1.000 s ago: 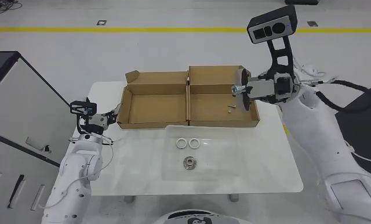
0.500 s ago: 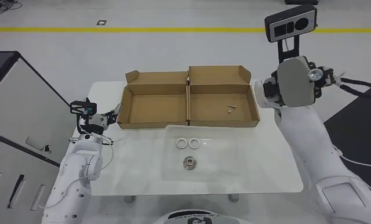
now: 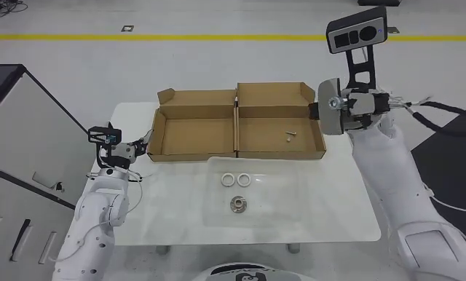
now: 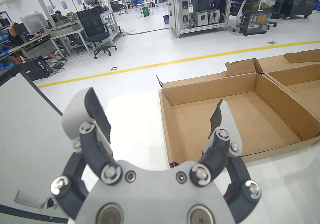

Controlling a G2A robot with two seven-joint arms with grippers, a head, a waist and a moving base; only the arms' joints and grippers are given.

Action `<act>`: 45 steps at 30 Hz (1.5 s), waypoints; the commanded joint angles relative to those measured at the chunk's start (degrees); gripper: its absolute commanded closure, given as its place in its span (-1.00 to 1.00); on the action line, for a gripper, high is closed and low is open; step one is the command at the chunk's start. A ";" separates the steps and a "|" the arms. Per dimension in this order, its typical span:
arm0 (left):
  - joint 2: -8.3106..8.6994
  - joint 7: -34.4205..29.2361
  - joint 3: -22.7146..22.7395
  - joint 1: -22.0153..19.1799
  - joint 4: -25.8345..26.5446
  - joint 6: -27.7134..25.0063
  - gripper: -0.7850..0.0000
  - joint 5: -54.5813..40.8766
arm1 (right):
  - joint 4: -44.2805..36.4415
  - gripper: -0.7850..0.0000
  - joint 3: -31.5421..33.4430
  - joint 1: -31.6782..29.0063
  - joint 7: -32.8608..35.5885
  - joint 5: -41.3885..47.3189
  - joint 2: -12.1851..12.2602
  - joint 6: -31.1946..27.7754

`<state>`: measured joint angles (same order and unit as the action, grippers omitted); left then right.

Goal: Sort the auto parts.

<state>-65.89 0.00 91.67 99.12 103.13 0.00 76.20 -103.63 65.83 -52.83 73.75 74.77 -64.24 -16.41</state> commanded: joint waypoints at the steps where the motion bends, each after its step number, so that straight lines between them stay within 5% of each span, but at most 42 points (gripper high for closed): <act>1: 0.00 0.00 0.00 0.00 0.00 0.00 -1.00 0.00 | -0.09 1.00 0.13 -0.24 -0.01 -0.28 -0.14 0.29; 13: 0.00 0.00 0.00 0.00 0.00 0.00 -1.00 0.00 | 0.12 1.00 -0.40 -0.97 1.97 9.35 -1.93 1.80; 37: 0.00 0.00 0.00 0.00 0.00 0.00 -1.00 0.00 | 0.25 1.00 -0.36 -0.77 2.54 9.05 -2.08 2.44; 45: 0.00 0.00 0.00 0.00 0.00 0.00 -1.00 0.00 | 2.23 1.00 12.61 -3.85 -1.93 -9.92 0.59 11.27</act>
<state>-65.89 0.00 91.67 99.12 103.13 0.00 76.20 -101.41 75.94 -56.48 71.78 68.33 -64.10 -7.13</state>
